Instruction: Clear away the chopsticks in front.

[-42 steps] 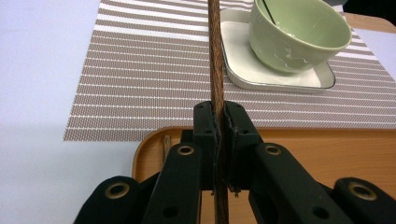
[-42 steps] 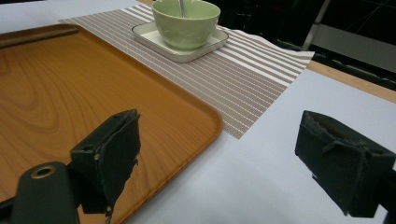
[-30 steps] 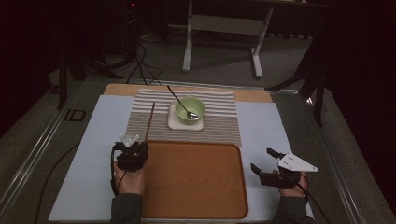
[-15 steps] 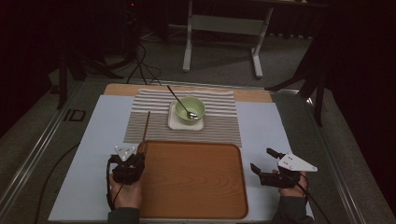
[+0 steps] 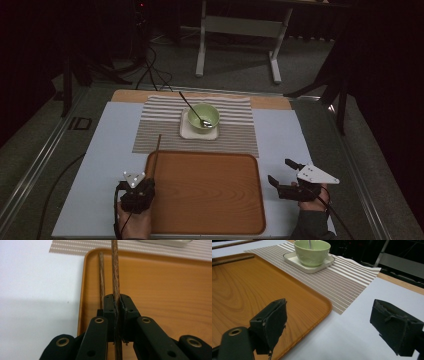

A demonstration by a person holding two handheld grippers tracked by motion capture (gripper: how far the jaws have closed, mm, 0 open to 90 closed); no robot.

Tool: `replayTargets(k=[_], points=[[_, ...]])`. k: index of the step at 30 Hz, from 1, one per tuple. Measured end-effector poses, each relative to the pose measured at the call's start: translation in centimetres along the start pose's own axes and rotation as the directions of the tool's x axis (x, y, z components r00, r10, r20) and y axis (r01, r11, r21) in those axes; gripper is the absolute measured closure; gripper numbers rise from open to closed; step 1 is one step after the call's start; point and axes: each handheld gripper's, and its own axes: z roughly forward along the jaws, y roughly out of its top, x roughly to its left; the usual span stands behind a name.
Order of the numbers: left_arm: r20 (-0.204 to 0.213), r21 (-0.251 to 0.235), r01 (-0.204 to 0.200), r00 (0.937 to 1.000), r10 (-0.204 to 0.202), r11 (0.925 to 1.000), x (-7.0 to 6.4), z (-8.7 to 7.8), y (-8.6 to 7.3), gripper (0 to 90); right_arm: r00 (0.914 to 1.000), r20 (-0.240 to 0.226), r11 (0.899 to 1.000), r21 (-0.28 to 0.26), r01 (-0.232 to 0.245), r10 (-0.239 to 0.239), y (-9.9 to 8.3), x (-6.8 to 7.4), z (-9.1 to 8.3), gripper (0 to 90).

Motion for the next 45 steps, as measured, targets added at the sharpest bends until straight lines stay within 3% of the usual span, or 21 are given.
replayTargets(k=[20,25,45], points=[[-0.01,0.05,-0.006,0.9999,0.007,0.9988,-0.4,-1.0,-2.4,85.4,1.0,-0.004,1.0,0.001,0.002,-0.002,0.0,0.0,0.1,13.5],[-0.014,0.066,0.012,0.9998,-0.011,0.9978,-0.4,-1.0,-3.0,85.3,1.0,-0.004,1.0,0.0,0.0,0.0,0.0,0.0,0.1,13.5],[-0.007,0.071,-0.001,1.0,0.002,0.9974,-1.2,-0.8,-3.2,80.8,1.0,-0.006,1.0,0.002,-0.001,0.001,0.0,0.0,0.1,13.5]])
